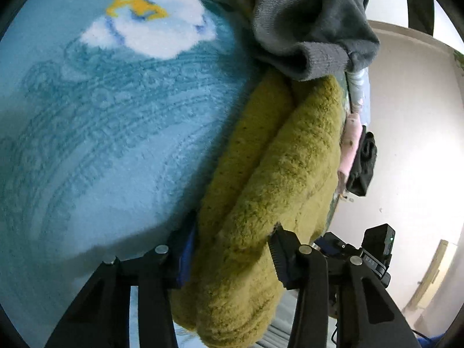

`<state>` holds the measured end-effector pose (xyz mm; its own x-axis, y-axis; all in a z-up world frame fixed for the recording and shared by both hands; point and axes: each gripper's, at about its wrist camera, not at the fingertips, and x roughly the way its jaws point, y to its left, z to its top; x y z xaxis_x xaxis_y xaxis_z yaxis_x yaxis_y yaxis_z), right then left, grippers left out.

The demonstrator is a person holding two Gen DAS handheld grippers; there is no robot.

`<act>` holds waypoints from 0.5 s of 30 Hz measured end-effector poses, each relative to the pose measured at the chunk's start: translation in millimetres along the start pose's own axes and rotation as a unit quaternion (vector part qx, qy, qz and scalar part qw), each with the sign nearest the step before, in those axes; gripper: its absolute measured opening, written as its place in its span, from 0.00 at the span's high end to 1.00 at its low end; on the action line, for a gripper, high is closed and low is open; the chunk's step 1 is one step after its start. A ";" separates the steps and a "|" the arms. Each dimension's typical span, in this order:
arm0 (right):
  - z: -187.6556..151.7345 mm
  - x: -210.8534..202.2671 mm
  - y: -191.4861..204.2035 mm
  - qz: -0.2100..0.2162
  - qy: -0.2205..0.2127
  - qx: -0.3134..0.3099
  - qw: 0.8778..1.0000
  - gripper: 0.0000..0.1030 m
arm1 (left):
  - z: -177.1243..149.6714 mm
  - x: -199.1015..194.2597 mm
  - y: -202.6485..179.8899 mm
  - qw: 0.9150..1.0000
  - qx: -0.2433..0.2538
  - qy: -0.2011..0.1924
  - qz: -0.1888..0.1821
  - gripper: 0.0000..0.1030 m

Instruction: Fold clothes

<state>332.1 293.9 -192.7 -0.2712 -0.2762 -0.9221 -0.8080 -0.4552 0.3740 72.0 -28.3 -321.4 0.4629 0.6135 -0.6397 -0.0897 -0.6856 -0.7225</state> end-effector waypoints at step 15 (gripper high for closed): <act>4.7 49.7 -45.3 0.134 0.041 0.017 0.990 0.36 | -11.0 8.9 -19.5 0.997 -0.043 -0.018 0.069 0.55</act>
<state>352.7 304.8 -255.9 -0.4354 -0.4518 -0.7787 -0.7304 -0.3283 0.5989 87.6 -13.8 -310.1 0.4194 0.5229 -0.7421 -0.0746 -0.7948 -0.6022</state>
